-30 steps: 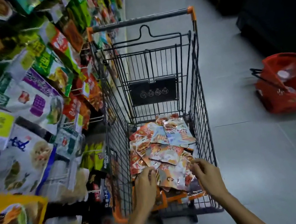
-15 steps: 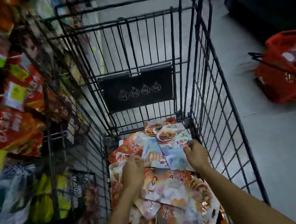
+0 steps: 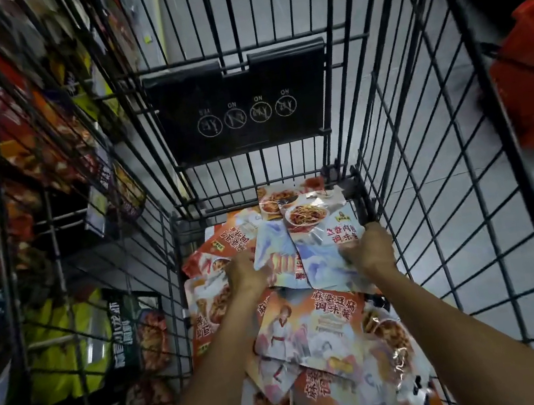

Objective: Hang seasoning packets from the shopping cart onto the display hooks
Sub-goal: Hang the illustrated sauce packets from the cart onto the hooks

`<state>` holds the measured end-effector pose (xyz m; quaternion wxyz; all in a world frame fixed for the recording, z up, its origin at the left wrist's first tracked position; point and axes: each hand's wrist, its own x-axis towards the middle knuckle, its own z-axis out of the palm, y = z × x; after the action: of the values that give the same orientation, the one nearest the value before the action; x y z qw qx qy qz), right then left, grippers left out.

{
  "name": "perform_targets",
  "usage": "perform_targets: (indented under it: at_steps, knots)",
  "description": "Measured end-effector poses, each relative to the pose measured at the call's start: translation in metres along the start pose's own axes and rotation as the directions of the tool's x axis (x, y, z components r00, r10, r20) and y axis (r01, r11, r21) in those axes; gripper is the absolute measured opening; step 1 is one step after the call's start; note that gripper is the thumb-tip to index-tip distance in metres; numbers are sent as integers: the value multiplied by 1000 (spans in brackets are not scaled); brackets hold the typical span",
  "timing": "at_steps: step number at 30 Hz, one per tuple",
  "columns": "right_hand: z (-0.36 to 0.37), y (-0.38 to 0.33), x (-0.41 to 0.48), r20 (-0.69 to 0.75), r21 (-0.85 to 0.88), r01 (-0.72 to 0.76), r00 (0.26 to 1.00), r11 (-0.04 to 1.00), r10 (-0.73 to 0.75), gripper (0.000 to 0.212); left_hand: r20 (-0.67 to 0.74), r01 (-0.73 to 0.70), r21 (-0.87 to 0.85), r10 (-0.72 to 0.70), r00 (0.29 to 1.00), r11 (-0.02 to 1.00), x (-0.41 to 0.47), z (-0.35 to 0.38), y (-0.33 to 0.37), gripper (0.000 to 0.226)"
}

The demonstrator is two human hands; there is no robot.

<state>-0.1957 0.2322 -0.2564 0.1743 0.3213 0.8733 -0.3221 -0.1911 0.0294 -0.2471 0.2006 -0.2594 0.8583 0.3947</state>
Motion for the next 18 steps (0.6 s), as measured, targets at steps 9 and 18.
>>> perform_targets:
  at_steps: [9, 18]
  knots:
    - [-1, -6, -20, 99, 169, -104, 991, 980, 89, 14, -161, 170, -171, -198, 967, 970, -32, -33, -41, 10]
    - [-30, 12, -69, 92, 201, -113, 991, 973, 96, 25, -186, 380, -215, -419, 889, 900, -81, -40, -64, 26]
